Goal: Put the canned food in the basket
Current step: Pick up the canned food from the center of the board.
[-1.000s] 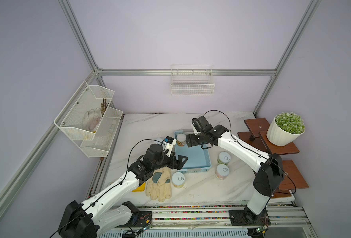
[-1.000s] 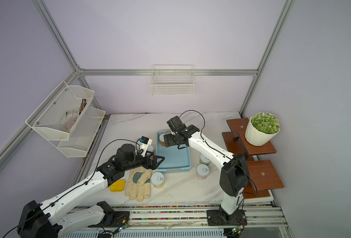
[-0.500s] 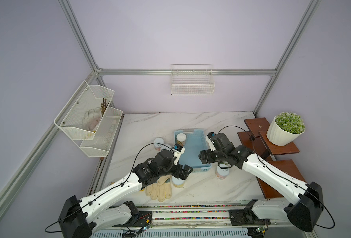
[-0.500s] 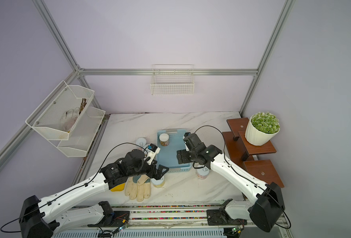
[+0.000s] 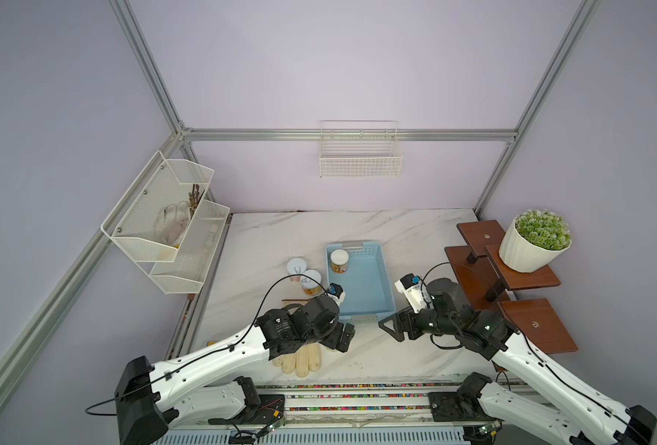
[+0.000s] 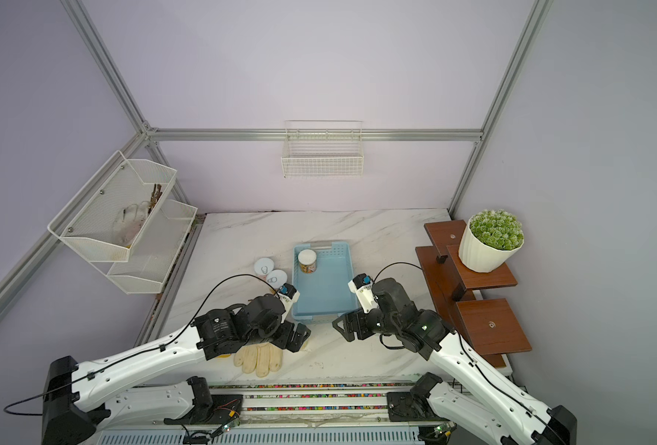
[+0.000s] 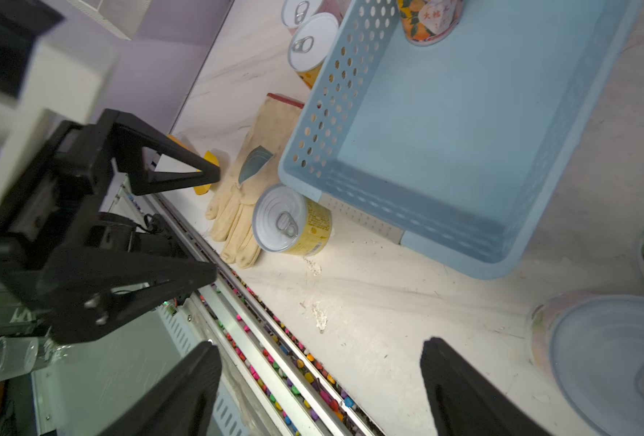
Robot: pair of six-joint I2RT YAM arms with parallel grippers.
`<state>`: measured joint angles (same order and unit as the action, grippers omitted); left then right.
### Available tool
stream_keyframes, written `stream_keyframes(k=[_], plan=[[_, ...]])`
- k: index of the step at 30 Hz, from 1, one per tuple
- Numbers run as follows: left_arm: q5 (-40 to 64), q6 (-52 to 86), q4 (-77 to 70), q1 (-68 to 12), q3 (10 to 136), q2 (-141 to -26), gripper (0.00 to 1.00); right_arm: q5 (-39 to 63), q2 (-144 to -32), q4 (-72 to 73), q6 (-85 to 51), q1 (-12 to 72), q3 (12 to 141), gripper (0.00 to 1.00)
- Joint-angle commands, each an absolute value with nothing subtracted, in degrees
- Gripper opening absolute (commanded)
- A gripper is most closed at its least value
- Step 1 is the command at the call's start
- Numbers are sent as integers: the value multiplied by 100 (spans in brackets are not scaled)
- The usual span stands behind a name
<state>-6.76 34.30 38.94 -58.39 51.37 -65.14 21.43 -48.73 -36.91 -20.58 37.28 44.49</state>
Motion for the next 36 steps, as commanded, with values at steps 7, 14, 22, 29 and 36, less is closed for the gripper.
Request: stream_keyframes(k=[7, 14, 22, 29, 36], plan=[[-1290, 4231, 3963, -6069, 5432, -7024, 100, 2690, -4387, -3500, -2348, 3743, 4233, 90], [-1366, 4464, 4250, -6070, 5543, -7391, 100, 2700, -4163, -2790, -2786, 3739, 3844, 92], [-1518, 4614, 4659, -6051, 5730, -7842, 100, 2695, -4224, -2454, -2825, 3737, 3586, 93], [-1456, 4675, 4718, -5970, 5691, -7953, 100, 2652, -4282, -2490, -2778, 3740, 3534, 92], [-1298, 4608, 4639, -5871, 5755, -8296, 100, 2735, -4103, -2502, -2826, 3737, 3336, 92]])
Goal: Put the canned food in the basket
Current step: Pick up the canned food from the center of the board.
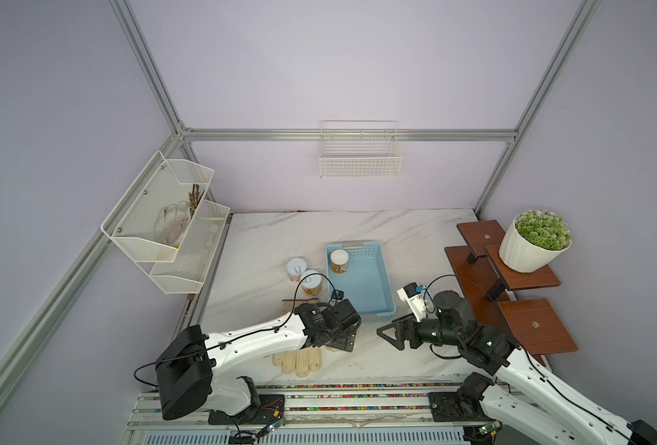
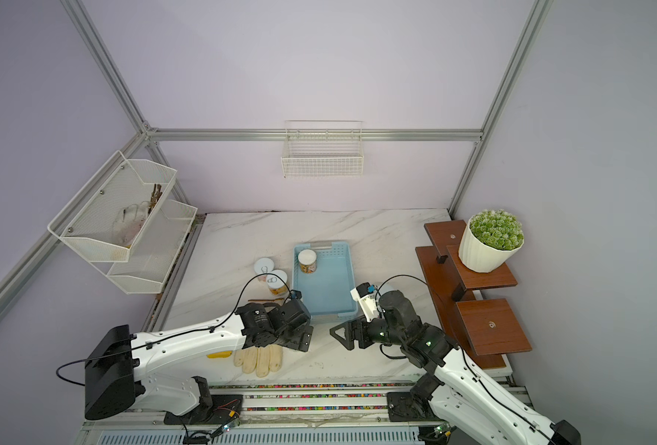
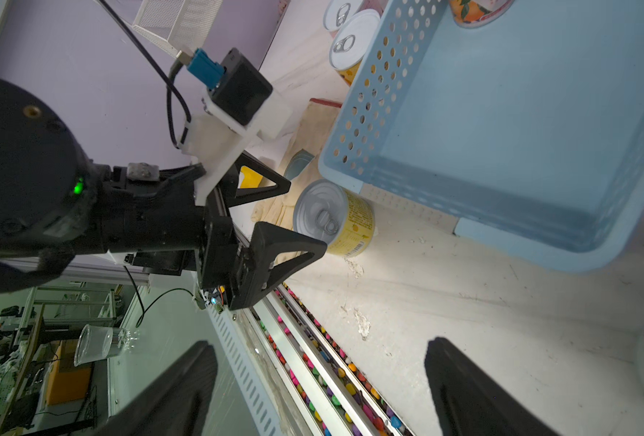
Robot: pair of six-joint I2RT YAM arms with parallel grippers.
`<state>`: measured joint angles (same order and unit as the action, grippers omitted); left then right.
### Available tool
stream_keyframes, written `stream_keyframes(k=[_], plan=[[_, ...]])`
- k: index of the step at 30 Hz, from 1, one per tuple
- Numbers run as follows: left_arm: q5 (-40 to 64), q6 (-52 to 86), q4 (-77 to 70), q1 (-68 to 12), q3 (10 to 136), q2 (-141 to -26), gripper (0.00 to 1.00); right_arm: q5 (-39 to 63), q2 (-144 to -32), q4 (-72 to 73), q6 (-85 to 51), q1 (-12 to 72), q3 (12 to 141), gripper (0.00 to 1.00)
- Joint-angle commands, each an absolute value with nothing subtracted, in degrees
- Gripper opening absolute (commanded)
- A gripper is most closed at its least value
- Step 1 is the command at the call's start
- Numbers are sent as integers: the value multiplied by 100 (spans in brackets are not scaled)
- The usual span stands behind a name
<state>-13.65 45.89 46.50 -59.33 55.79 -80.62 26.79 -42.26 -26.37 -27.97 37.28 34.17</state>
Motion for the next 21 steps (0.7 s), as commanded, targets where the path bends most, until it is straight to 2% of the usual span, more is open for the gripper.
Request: stream_keyframes(k=[1, 10, 21], plan=[[-1272, 4581, 4632, -5865, 5793, -8361, 100, 2742, -4077, -2491, -2846, 3737, 3327, 92], [-1177, 4596, 4503, -5801, 5808, -8712, 95, 2695, -4088, -2676, -2821, 3741, 3366, 92], [-1275, 4579, 4497, -5791, 5807, -8858, 82, 2625, -4122, -2700, -2808, 3742, 3373, 91]])
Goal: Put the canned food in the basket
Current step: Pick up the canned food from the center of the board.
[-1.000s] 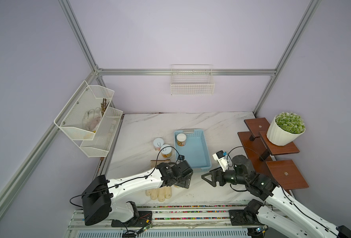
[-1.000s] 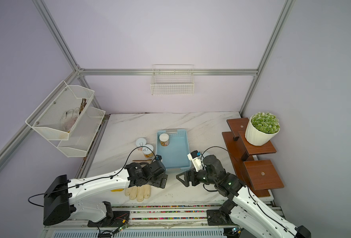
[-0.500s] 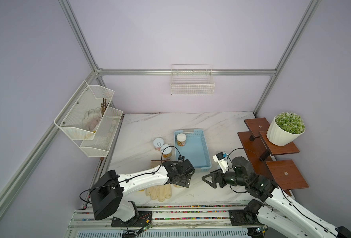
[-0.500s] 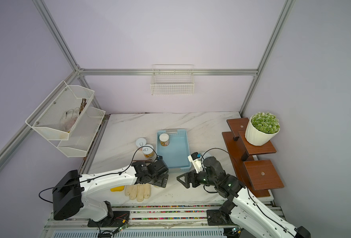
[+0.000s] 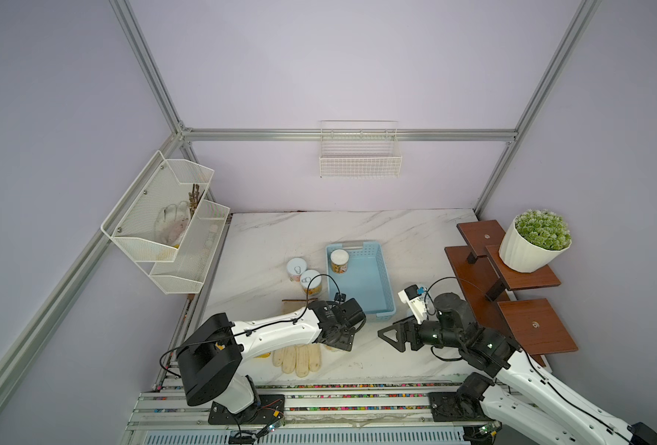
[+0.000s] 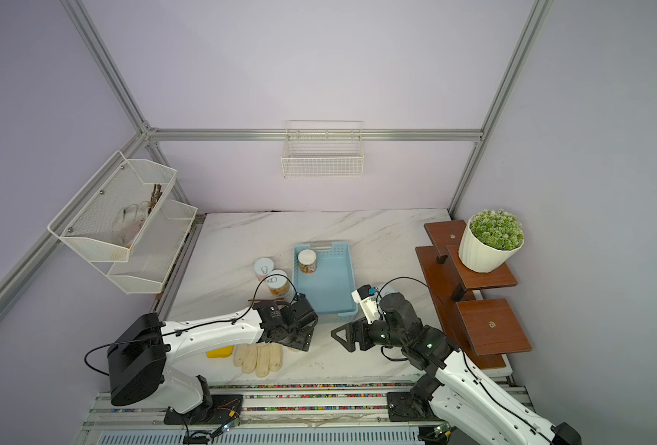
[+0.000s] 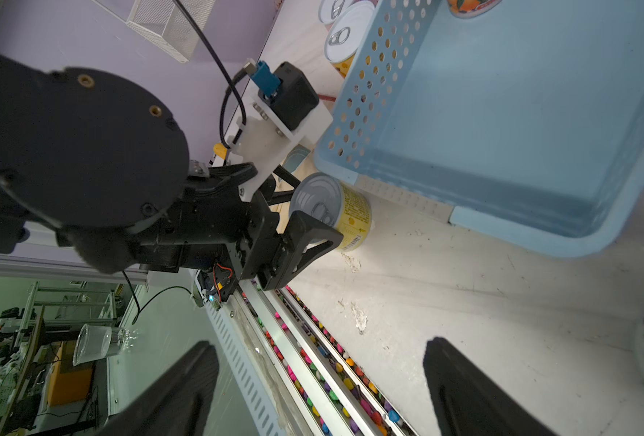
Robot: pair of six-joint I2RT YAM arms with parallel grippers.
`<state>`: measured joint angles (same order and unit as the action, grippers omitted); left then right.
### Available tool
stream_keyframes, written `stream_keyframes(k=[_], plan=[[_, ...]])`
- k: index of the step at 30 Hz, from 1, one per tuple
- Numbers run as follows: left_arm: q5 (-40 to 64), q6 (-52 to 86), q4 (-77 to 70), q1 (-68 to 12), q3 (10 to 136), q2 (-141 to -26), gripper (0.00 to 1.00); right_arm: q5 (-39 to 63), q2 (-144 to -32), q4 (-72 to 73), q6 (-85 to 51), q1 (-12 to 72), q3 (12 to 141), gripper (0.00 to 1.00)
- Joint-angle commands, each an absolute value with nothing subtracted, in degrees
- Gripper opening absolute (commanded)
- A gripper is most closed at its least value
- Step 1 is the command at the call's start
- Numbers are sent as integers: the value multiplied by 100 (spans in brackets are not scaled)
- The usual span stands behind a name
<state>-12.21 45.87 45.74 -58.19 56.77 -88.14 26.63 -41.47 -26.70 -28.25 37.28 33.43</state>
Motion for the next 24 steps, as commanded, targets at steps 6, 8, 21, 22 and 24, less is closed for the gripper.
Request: stream_keyframes(k=[6, 8, 21, 22, 24], plan=[[-1304, 4515, 4500, -5769, 5829, -8852, 79, 2535, -4123, -2770, -2737, 3743, 3379, 92], [-1310, 4461, 4514, -5779, 5844, -8796, 73, 2478, -4131, -2812, -2708, 3736, 3395, 92], [-752, 4020, 5290, -5844, 5997, -7550, 48, 2145, -3724, -2926, -2705, 3737, 3626, 93], [-702, 4004, 5378, -5852, 6035, -7463, 46, 2133, -3722, -2943, -2675, 3743, 3651, 93], [-680, 3982, 5554, -5854, 6147, -7329, 46, 2109, -3722, -2954, -2627, 3743, 3682, 93]])
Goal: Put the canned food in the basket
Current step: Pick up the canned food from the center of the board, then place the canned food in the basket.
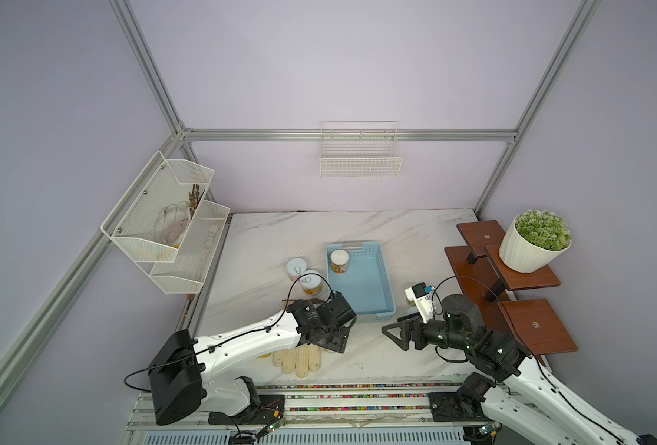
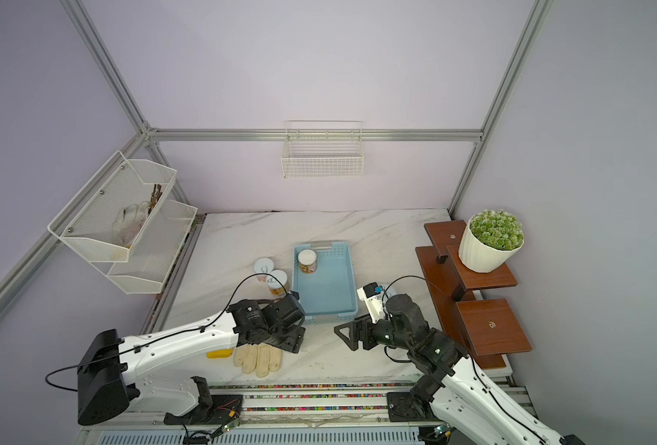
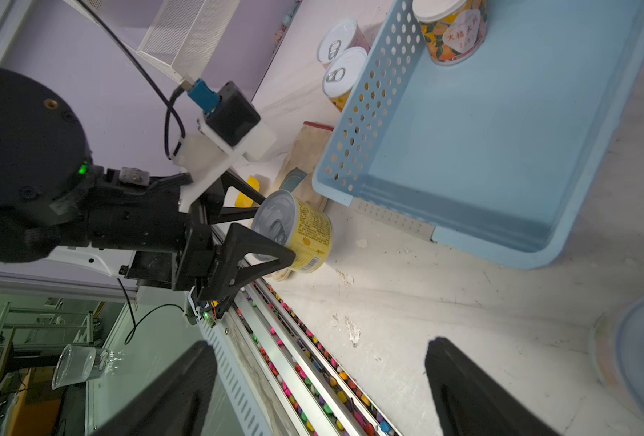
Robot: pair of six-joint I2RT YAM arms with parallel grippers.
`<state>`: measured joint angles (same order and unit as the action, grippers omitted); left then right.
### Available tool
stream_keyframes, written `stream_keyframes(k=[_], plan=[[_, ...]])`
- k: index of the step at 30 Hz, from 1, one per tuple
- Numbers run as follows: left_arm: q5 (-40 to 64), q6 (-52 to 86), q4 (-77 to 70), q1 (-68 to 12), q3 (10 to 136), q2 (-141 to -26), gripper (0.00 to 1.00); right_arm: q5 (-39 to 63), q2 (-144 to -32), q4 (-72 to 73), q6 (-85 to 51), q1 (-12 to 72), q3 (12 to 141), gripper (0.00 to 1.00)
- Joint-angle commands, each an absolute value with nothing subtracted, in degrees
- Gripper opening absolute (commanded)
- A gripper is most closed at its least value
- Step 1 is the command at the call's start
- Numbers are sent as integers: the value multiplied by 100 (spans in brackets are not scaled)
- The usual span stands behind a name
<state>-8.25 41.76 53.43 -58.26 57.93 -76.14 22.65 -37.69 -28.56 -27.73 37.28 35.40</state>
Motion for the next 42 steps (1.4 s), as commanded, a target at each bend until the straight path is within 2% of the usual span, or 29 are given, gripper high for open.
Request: stream_keyframes(k=[1, 10, 14, 17, 25, 42], plan=[[-729, 3975, 5656, -5860, 6231, -7272, 46, 2110, -3721, -2976, -2576, 3738, 3692, 93], [-1307, 3578, 6153, -5738, 7355, -7465, 36, 1891, -3313, -2153, -2607, 3740, 3409, 93], [-1318, 3273, 6113, -5531, 7779, -7802, 31, 2187, -3462, -2118, -2320, 3740, 3531, 92], [-1261, 2972, 6038, -5380, 8153, -8056, 28, 2035, -3579, -2049, -2276, 3735, 3536, 91], [-1133, 2325, 5806, -4877, 9158, -9239, 22, 970, -3961, -1621, -2067, 3597, 3624, 96], [-987, 1300, 5957, -4418, 11974, -11735, 11, -80, -4634, -172, -1555, 3206, 3296, 98]])
